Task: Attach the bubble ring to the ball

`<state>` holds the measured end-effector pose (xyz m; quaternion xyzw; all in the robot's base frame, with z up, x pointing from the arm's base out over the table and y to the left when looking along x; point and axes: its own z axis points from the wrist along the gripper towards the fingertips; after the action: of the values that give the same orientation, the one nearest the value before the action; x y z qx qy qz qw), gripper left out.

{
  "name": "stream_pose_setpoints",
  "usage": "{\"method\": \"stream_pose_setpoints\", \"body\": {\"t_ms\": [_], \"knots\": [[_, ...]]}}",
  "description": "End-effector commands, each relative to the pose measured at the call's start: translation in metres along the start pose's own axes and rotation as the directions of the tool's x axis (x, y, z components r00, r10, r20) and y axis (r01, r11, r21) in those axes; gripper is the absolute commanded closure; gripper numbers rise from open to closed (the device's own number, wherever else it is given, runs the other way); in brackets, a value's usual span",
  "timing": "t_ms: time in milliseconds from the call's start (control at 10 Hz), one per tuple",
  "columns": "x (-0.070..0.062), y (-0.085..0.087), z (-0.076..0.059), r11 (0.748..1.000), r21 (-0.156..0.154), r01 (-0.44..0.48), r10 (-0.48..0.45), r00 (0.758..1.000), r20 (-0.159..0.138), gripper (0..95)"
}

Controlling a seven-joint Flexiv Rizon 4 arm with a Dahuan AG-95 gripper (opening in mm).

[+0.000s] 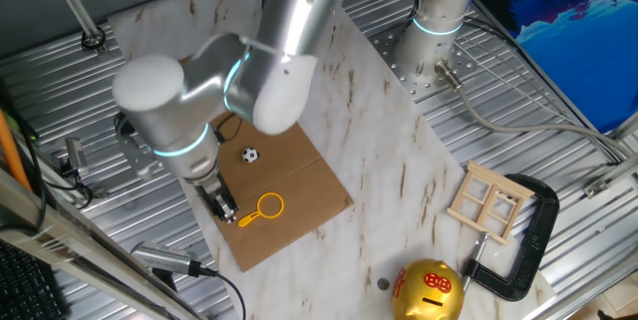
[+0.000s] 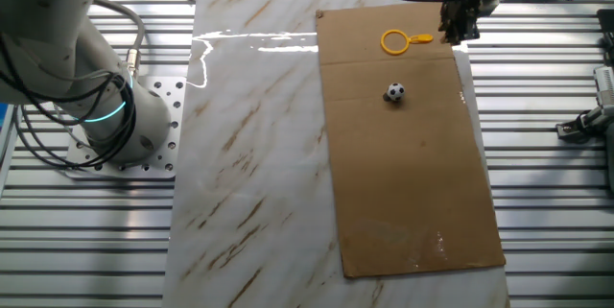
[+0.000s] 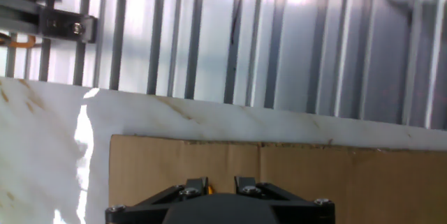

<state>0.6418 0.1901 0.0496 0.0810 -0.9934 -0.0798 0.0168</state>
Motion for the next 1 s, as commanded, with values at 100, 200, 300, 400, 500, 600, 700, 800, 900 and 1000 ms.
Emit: {"method": "stream_pose_setpoints", "body": {"t_ms": [100, 200, 300, 400, 500, 600, 700, 800, 900, 1000], "knots": [[0.0041, 0.0002, 0.0011, 1.0, 0.002, 0.005, -0.005, 1.0, 0.004, 76.0], [0.0041, 0.0002, 0.0011, 1.0, 0.0, -0.015, 0.015, 1.0, 0.004, 76.0], [0.0041, 0.0002, 0.0011, 1.0, -0.005, -0.027, 0.027, 1.0, 0.005, 76.0], [0.0041, 0.0002, 0.0011, 0.999, -0.024, -0.025, 0.025, 1.0, 0.01, 76.0], [0.0041, 0.0002, 0.0011, 0.999, -0.047, -0.013, 0.014, 1.0, 0.015, 76.0], [0.0041, 0.0002, 0.0011, 0.999, -0.053, -0.002, 0.003, 1.0, 0.014, 76.0], [0.0041, 0.0002, 0.0011, 0.999, -0.054, 0.001, 0.0, 1.0, 0.01, 76.0], [0.0041, 0.0002, 0.0011, 0.999, -0.052, -0.001, 0.002, 1.0, 0.008, 76.0], [0.0041, 0.0002, 0.0011, 0.999, -0.053, -0.011, 0.012, 1.0, 0.012, 76.0], [0.0054, 0.0005, 0.0008, 0.999, -0.051, -0.014, 0.015, 1.0, 0.023, 76.0]]}}
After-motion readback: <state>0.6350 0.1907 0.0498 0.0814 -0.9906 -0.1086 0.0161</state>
